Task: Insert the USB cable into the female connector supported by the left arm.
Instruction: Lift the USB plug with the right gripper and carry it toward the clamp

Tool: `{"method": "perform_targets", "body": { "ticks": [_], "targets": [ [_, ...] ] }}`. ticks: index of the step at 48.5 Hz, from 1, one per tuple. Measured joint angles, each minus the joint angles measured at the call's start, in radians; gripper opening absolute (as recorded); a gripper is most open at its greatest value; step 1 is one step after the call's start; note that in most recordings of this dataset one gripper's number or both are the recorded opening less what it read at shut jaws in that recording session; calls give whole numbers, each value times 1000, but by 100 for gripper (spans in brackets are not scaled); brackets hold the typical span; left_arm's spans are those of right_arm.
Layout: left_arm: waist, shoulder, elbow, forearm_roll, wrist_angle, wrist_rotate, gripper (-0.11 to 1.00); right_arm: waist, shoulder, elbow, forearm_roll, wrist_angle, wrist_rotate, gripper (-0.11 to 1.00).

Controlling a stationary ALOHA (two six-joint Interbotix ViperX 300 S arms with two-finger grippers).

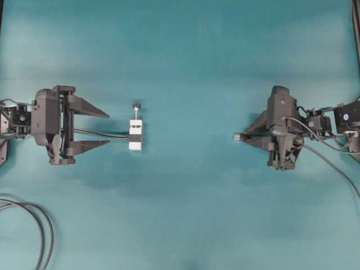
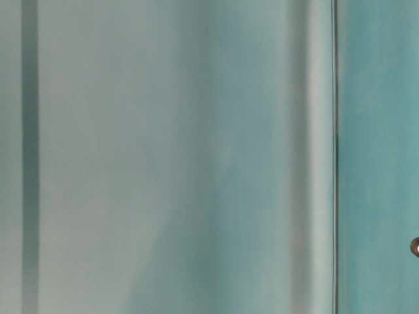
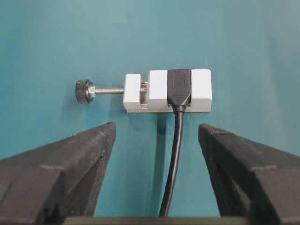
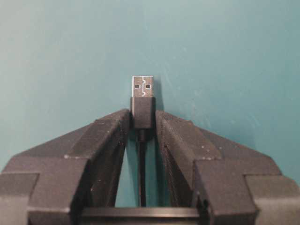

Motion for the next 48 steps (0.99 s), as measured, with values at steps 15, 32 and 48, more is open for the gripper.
{"method": "perform_targets", "body": {
  "ticks": [15, 32, 48],
  "targets": [
    [0, 0, 0, 0, 0, 2, 80, 3, -2, -2, 0, 0, 0, 30],
    [0, 11, 0, 0, -14, 2, 80, 6, -17, -2, -11, 5, -8, 22],
    [0, 84, 2, 0, -106, 2, 80, 17, -71, -23, -21, 31, -6, 22]
  ]
}}
